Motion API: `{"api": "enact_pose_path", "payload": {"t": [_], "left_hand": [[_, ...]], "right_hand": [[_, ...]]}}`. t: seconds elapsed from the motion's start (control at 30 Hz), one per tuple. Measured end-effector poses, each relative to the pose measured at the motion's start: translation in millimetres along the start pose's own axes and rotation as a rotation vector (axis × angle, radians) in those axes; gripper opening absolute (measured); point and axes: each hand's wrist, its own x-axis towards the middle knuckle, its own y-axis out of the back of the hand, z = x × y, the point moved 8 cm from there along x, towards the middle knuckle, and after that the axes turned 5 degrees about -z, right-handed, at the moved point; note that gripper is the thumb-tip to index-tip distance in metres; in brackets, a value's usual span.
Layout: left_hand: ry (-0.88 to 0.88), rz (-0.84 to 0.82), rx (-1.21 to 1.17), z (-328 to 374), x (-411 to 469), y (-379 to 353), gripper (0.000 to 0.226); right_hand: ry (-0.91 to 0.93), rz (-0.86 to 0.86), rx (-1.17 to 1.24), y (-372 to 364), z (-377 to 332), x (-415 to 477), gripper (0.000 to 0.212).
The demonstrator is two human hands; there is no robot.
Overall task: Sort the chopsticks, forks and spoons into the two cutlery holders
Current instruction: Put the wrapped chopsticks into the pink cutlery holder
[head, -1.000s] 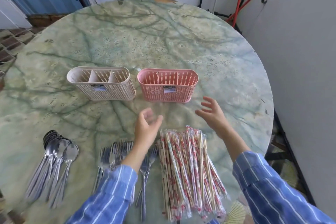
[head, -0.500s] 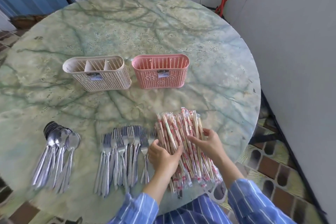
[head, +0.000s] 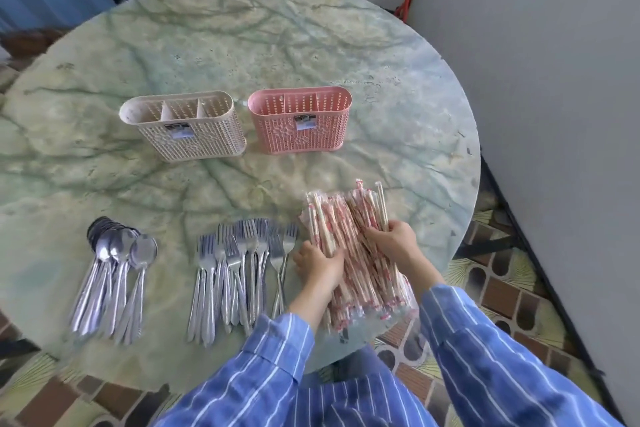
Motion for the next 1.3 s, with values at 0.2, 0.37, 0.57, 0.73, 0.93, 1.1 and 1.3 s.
{"api": "enact_pose_path", "payload": {"t": [0.2, 0.37, 0.57, 0.73, 0.93, 1.1, 1.3], "left_hand": [[0.003, 0.048, -0.166, -3.9, -2.1, 8.9, 0.071], [0.027, 0.064, -0.179, 0.5, -6.9, 4.2, 0.112], [0.038, 0.142, -0.188, 3.8, -10.9, 4.9, 0.093], [0.005, 0.221, -0.209, 7.3, -20.1, 8.0, 0.077], [0.008, 0.23, -0.213, 11.1, -18.0, 7.4, 0.089], [0.051, 0.188, -0.207, 11.5, -16.1, 12.7, 0.078], [0.029, 0.16, -0.121, 14.5, -15.1, 13.9, 0.077]], "right_hand": [[0.022, -0.105, -0.053, -1.5, -1.4, 8.2, 0.036], [0.079, -0.163, -0.168, -4.2, -7.2, 17.5, 0.034], [0.074, -0.202, -0.14, 10.3, -5.6, 33.3, 0.032], [0.029, -0.259, 0.025, 14.2, 1.2, 43.3, 0.025], [0.069, -0.327, -0.05, 0.0, -3.1, 43.6, 0.035], [0.04, -0.324, 0.032, 5.2, 0.8, 50.6, 0.021], [0.022, -0.386, 0.082, 7.6, 3.4, 51.5, 0.022]]}}
